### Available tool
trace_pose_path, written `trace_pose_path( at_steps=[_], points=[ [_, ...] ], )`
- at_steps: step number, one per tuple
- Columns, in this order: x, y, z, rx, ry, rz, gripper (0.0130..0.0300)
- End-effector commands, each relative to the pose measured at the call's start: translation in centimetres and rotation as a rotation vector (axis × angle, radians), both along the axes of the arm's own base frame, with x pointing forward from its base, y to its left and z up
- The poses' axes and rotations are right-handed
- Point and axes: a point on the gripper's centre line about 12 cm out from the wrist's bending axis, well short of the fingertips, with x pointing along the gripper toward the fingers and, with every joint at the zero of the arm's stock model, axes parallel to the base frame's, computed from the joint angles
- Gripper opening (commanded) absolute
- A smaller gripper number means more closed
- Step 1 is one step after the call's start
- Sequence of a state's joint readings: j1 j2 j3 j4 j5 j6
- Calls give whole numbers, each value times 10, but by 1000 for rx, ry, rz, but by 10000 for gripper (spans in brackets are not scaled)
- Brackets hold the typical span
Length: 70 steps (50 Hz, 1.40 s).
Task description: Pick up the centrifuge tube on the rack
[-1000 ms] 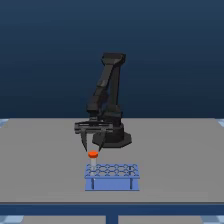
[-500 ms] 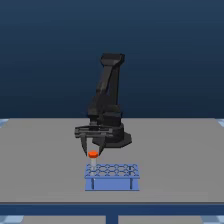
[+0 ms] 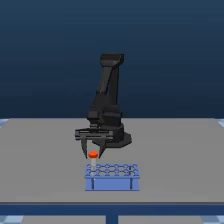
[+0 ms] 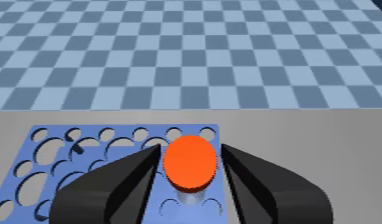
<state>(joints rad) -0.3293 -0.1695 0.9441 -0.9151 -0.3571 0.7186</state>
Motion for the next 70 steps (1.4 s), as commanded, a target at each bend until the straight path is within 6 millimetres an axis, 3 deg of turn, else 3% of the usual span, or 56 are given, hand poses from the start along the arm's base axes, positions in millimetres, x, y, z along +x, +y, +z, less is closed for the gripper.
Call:
trace_pose_path(
  at_steps=[1,7,8,42,70],
  points=[
    [0,0,0,-3,-3,5,300],
    [0,0,0,-3,-3,5,300],
    [0,0,0,-3,-3,5,130],
    [0,0,3,-4,-3,4,130],
    [0,0,24,-4,-3,4,130]
  ],
)
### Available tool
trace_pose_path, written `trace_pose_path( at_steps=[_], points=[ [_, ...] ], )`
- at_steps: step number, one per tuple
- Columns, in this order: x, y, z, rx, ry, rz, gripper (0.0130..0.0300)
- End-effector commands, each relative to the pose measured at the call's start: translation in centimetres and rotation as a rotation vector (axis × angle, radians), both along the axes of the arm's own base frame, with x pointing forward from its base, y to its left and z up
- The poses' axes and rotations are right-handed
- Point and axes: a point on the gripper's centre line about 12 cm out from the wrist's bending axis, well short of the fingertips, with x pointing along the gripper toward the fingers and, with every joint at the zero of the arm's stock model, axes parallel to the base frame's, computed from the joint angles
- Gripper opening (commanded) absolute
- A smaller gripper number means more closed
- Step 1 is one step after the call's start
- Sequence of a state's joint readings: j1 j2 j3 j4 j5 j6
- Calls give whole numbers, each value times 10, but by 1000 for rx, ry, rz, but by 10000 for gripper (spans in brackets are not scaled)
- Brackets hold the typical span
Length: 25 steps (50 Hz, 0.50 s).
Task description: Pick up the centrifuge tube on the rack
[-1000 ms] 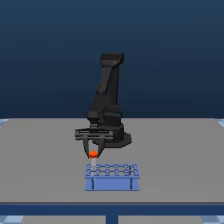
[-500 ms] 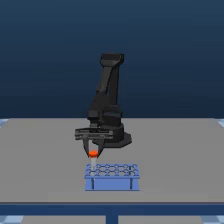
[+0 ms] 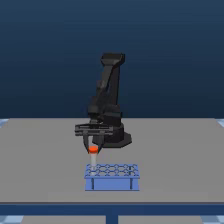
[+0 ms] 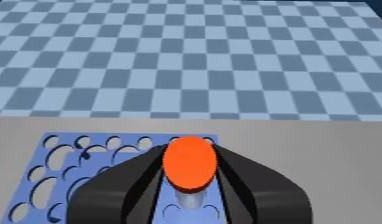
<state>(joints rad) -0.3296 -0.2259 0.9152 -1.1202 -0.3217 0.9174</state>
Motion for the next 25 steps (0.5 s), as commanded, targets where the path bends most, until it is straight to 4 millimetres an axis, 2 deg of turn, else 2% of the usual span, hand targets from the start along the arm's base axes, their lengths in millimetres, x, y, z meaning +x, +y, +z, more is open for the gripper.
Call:
trace_pose_path(
  at_steps=[1,25],
  points=[
    [0,-1,4,9,4,-11,130],
    [0,-1,31,9,4,-11,130]
  ],
)
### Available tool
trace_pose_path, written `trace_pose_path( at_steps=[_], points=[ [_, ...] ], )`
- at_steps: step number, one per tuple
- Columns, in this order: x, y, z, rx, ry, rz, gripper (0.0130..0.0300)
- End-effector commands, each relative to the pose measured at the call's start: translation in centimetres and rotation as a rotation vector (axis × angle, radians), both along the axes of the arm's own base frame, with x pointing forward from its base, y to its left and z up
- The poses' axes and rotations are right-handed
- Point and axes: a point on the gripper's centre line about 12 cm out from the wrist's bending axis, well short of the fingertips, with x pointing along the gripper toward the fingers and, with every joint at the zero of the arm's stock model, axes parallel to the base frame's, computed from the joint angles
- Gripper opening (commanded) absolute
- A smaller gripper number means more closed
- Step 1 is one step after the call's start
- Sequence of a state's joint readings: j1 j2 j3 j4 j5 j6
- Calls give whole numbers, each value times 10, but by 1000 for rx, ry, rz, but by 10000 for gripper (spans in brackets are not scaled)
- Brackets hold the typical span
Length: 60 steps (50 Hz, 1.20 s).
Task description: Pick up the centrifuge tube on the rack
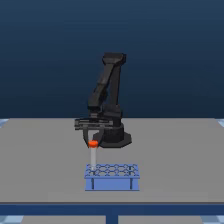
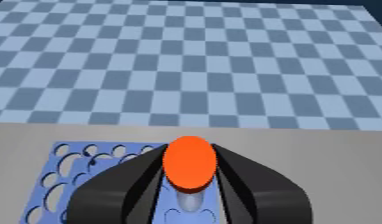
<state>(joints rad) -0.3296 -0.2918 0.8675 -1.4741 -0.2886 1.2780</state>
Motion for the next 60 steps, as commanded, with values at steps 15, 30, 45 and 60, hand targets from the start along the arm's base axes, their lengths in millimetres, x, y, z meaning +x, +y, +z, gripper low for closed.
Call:
trace_pose_path(
  at_steps=[15,30,45,60],
  points=[
    [0,0,22,18,2,-15,130],
    [0,0,37,18,2,-15,130],
    [0,0,48,18,2,-15,130],
    [0,0,54,18,2,-15,130]
  ],
)
